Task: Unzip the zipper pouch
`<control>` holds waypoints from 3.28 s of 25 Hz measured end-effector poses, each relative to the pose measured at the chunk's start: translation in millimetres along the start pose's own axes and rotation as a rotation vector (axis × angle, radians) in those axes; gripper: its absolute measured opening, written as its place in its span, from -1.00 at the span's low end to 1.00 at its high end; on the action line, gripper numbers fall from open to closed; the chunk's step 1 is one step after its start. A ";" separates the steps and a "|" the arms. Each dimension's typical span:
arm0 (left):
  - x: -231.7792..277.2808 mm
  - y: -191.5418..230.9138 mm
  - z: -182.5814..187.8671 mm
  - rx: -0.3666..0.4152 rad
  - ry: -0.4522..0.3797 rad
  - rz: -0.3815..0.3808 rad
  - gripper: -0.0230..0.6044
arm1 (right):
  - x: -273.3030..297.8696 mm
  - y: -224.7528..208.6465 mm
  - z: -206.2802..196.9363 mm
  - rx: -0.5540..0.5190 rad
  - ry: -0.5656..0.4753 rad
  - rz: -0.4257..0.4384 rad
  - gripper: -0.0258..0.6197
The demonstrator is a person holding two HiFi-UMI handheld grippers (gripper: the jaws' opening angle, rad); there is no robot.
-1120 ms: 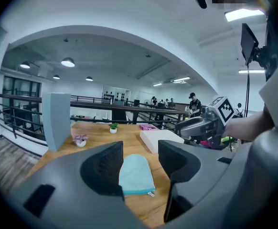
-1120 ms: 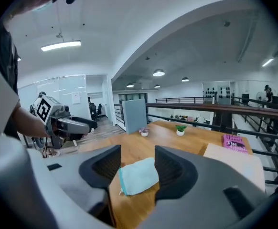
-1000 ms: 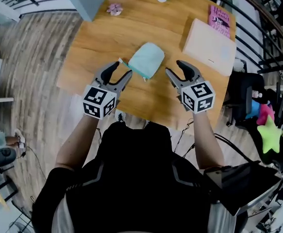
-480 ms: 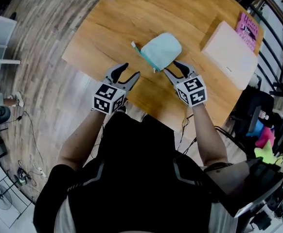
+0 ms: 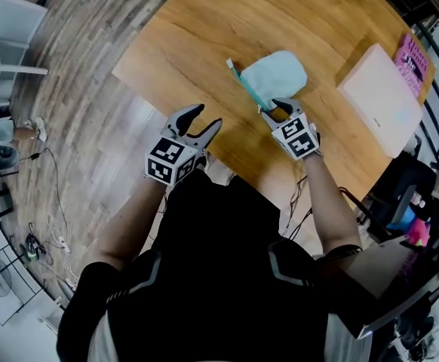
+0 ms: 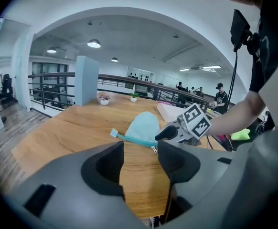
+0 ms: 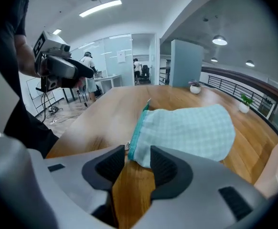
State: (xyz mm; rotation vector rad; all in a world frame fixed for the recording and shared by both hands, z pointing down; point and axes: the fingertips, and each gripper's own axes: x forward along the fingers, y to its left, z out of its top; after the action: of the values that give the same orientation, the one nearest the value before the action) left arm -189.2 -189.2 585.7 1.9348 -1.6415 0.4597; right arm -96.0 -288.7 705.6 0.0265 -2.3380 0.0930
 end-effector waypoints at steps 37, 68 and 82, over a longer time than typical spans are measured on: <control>-29.3 -34.2 125.6 0.302 -0.222 -0.393 -0.27 | -155.6 8.2 129.3 0.397 -0.283 -0.288 -0.74; -67.2 -231.0 190.0 0.954 -0.485 -0.821 -0.37 | -332.5 63.7 149.9 0.712 -0.513 -0.480 -0.74; -69.3 -236.2 198.1 0.773 -0.427 -0.968 -0.72 | -335.2 67.9 141.7 0.686 -0.460 -0.494 -0.74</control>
State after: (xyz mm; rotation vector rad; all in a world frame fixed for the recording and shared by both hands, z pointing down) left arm 9.7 -232.5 344.0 3.2554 -0.5117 0.2903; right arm 32.2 -234.9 362.5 1.0495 -2.5527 0.6935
